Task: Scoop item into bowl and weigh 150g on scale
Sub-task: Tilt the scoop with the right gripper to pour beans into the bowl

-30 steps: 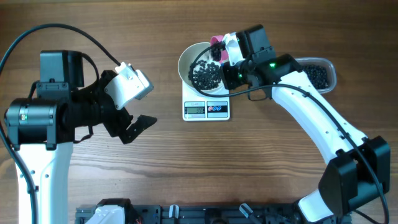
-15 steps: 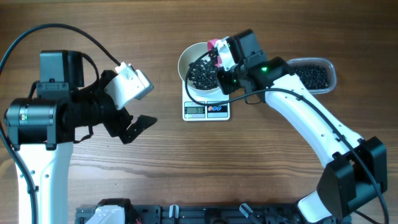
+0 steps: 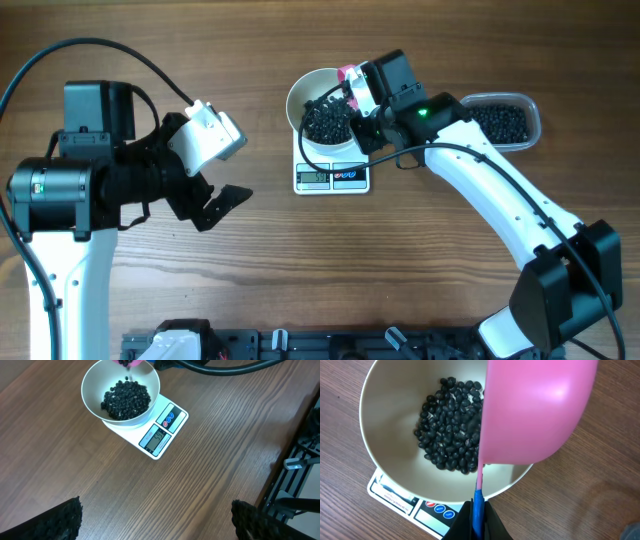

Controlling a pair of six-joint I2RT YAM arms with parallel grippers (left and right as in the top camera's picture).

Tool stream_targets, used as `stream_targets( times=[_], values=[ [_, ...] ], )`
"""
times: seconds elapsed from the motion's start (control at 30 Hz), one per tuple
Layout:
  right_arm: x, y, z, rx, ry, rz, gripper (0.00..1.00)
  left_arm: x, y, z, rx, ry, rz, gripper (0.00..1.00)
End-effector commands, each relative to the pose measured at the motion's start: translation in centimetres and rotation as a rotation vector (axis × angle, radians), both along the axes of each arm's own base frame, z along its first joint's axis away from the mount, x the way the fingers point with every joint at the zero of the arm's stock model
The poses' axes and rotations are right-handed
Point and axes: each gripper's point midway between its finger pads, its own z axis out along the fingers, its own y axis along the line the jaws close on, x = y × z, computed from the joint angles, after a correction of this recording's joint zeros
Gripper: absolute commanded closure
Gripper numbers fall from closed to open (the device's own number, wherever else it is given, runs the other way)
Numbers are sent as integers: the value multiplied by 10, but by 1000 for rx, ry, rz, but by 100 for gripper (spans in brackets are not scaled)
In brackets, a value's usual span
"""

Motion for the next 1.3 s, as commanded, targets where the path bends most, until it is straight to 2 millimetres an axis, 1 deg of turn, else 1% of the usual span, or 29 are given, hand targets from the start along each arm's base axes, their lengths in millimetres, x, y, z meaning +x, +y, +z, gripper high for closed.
stream_targets(
  times=[0.0,0.5,0.57,0.67,0.77,0.8,0.9,1.0,1.07,1.17,1.27],
  values=[
    [4,-1,12,-12,-43,8,96,1,2,6,6,-27,-5,0],
    [0,5,12,-32,-52,46,96,1,2,6,6,-27,-5,0],
    [0,5,11,-67,-67,45,96,1,2,6,6,-27,-5,0],
    [-1,4,12,-139,-103,89,96,1,2,6,6,-27,-5,0],
    [7,-11,15,-243,-153,59,96,1,2,6,6,-27,-5,0],
    [8,-14,15,-258,-160,57,96,1,2,6,6,-27,-5,0],
    [8,-12,15,-252,-159,61,96,1,2,6,6,-27,-5,0],
    [4,-5,14,-228,-148,87,96,1,2,6,6,-27,-5,0],
    [3,-3,14,-247,-155,122,96,1,2,6,5,-27,-5,0],
    [6,-8,16,-287,-176,124,96,1,2,6,6,-27,-5,0],
    [6,-7,16,-275,-171,113,96,1,2,6,6,-27,-5,0]
  ],
)
